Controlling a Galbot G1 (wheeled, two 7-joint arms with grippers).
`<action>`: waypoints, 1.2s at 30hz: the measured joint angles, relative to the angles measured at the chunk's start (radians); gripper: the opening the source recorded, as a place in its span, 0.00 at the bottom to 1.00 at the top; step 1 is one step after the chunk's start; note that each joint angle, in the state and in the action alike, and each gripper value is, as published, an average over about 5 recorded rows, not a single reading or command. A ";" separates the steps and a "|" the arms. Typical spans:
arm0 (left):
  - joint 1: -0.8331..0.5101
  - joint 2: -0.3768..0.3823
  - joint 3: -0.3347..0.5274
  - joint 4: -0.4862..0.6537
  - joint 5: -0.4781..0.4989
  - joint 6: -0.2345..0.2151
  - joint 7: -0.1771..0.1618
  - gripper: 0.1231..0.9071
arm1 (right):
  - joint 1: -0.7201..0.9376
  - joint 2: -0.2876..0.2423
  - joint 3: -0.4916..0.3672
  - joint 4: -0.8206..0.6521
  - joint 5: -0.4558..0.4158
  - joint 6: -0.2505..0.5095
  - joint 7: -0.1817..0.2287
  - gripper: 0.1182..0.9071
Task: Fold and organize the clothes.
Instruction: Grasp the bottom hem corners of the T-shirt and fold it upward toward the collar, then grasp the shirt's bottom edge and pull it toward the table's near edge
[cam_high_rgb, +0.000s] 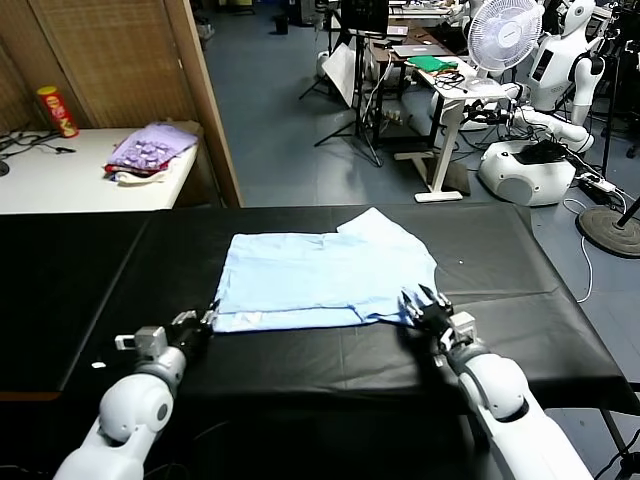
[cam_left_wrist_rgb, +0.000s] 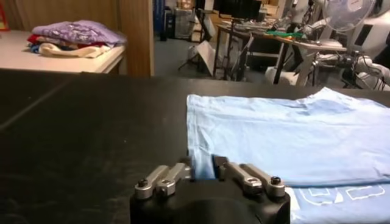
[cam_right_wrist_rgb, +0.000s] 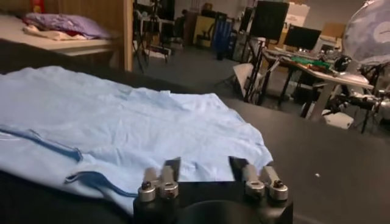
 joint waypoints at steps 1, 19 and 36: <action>0.010 0.000 -0.004 -0.007 -0.002 0.000 0.001 0.83 | -0.014 0.002 0.008 0.004 0.000 0.000 0.003 0.86; 0.091 -0.037 -0.030 -0.012 -0.097 0.015 0.033 0.65 | -0.066 0.018 0.038 -0.030 0.017 0.001 0.004 0.36; 0.137 -0.005 -0.012 -0.071 0.009 0.016 0.010 0.01 | -0.137 -0.029 0.077 0.077 0.141 -0.120 0.054 0.01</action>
